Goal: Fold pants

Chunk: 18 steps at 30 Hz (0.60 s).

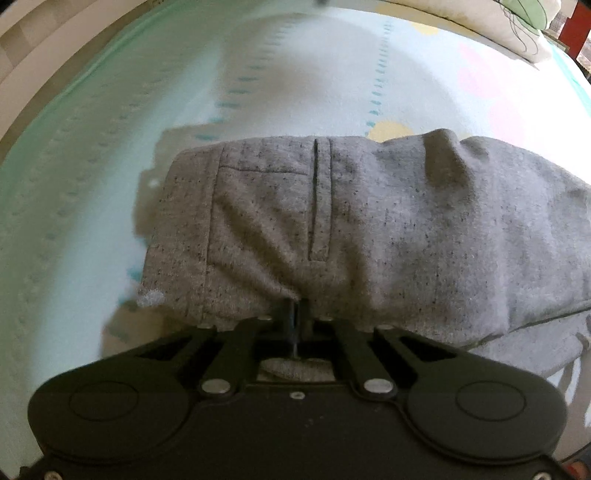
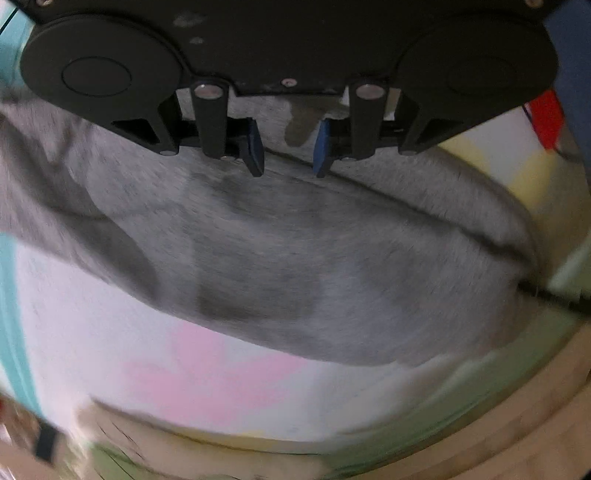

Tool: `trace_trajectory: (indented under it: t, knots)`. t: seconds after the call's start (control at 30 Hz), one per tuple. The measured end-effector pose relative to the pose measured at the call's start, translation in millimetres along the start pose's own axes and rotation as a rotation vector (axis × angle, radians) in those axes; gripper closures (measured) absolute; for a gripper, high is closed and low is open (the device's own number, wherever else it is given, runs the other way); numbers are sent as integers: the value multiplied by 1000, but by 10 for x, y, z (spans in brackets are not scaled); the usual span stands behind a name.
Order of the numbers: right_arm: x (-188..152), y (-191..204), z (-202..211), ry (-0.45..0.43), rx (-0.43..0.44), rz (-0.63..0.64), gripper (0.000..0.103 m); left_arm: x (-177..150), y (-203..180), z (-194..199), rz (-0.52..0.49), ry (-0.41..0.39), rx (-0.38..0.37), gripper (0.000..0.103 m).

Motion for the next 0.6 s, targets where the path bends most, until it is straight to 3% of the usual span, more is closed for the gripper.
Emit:
trace_trajectory:
  t: [0.27, 0.47, 0.53, 0.6]
  knots:
    - [-122, 543, -159, -73, -137, 400, 70, -27, 19, 25, 0, -14, -11, 102]
    - [-181, 685, -386, -95, -220, 568, 70, -7, 45, 3, 9, -3, -27, 102]
    - [-182, 709, -409, -112, -231, 581, 78, -8, 47, -5, 11, 0, -28, 102]
    - [-147, 656, -405, -92, -183, 541, 99, -6, 41, -2, 9, -3, -27, 102]
Point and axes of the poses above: each gripper's, at about its wrist camera, not at the fingertips, and z roughly against the way its jaws point, y to its left, x to its top, the point moved 1 cm from there along -z, roughly the way its jaws point, and after that the axes turned 2 degrees about y, right-handed, at the moved point
